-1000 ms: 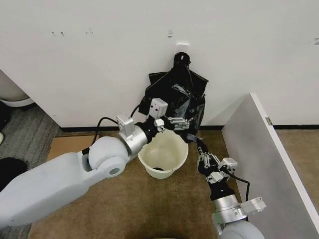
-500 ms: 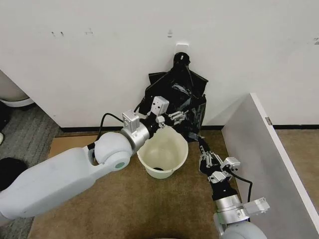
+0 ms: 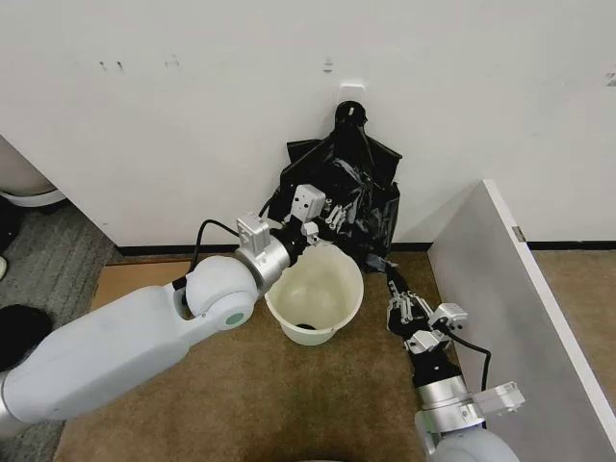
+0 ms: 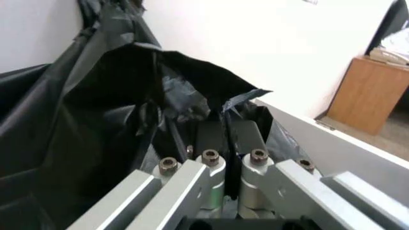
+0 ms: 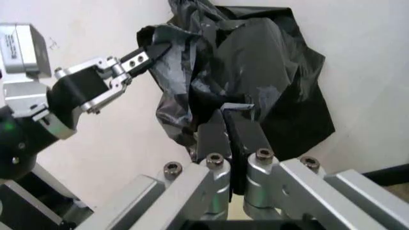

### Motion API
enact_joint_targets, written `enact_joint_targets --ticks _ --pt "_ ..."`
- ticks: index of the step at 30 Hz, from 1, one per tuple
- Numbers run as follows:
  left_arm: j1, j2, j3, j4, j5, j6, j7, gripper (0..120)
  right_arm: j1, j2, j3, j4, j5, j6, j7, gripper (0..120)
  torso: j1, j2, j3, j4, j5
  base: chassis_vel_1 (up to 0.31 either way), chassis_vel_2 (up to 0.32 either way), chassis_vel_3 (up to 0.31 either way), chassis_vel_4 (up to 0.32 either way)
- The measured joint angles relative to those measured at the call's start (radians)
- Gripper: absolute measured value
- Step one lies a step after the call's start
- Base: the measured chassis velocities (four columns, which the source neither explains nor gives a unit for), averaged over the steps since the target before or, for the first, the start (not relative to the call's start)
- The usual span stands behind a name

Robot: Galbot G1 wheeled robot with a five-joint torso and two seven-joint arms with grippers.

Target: Place the garbage bag over the trash bin.

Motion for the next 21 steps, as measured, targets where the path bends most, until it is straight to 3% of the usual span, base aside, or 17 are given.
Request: enact_joint_targets --ticks 8,16,21 --pt "0.244 0.0 -0.198 -0.055 0.015 -0.04 -0.047 0 -0.023 -0.006 -0.004 0.018 -0.048 -0.013 -0.021 0 0.0 0.0 0.0 0.0002 -0.0003 0.0 0.0 0.0 0.0" --pt "0.44 -0.001 -0.394 -0.106 0.033 -0.059 -0.055 0 -0.125 -0.085 0.023 0.05 -0.29 -0.02 -0.08 30 0.0 0.0 0.0 0.0002 -0.0001 0.0 0.0 0.0 0.0" --pt "0.533 -0.006 -0.462 -0.133 0.049 -0.065 -0.051 0 -0.2 -0.146 0.052 0.078 -0.376 0.022 -0.129 45 0.0 0.0 0.0 0.0 0.0 0.0 0.0 0.0 0.0"
